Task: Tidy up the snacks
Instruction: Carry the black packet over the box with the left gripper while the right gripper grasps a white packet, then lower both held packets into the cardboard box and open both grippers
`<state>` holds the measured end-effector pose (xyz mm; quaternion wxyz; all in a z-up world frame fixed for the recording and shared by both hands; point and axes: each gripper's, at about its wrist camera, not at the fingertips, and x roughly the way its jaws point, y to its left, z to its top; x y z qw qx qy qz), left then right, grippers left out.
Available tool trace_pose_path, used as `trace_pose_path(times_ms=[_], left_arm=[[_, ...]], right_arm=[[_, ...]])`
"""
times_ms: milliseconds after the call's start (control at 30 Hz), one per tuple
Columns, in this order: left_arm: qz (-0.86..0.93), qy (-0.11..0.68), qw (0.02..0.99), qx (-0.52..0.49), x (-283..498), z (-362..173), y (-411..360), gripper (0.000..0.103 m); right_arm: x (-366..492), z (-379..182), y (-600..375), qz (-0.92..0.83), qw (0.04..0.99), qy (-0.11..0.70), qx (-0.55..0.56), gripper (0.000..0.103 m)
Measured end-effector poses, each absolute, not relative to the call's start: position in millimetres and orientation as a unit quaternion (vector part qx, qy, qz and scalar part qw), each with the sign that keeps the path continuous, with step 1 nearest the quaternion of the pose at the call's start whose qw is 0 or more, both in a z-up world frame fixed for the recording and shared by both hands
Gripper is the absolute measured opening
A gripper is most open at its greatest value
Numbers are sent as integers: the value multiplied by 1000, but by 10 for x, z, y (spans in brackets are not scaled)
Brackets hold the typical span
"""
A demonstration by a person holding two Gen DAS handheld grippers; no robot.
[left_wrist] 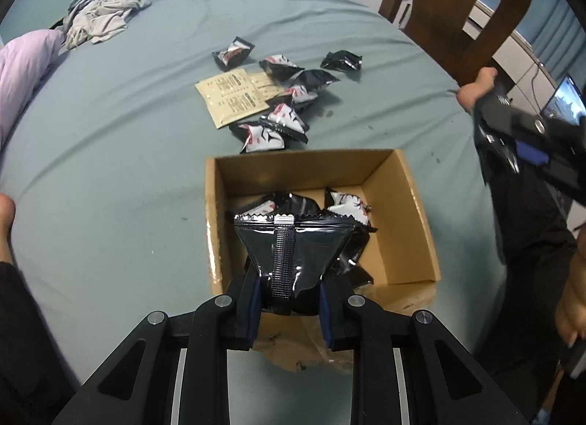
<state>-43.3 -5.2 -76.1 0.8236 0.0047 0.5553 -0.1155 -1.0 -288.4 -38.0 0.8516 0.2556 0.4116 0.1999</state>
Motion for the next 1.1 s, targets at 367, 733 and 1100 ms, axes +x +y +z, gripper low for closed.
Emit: trace_pose_path(times_ms=[367,733,1100], left_arm=[[-111,587,802,15,-414,-1085,-100,25],[-138,566,813,6,-450,-1149,-85,39],[-118,514,850,-12,-457,-769,80,77]], right_arm=[[-121,-431,-2674,193,850,435,225,33],[-29,-604,-2393,192,840,470,191,33],[82,-657,-2087,203,831,491,167,33]])
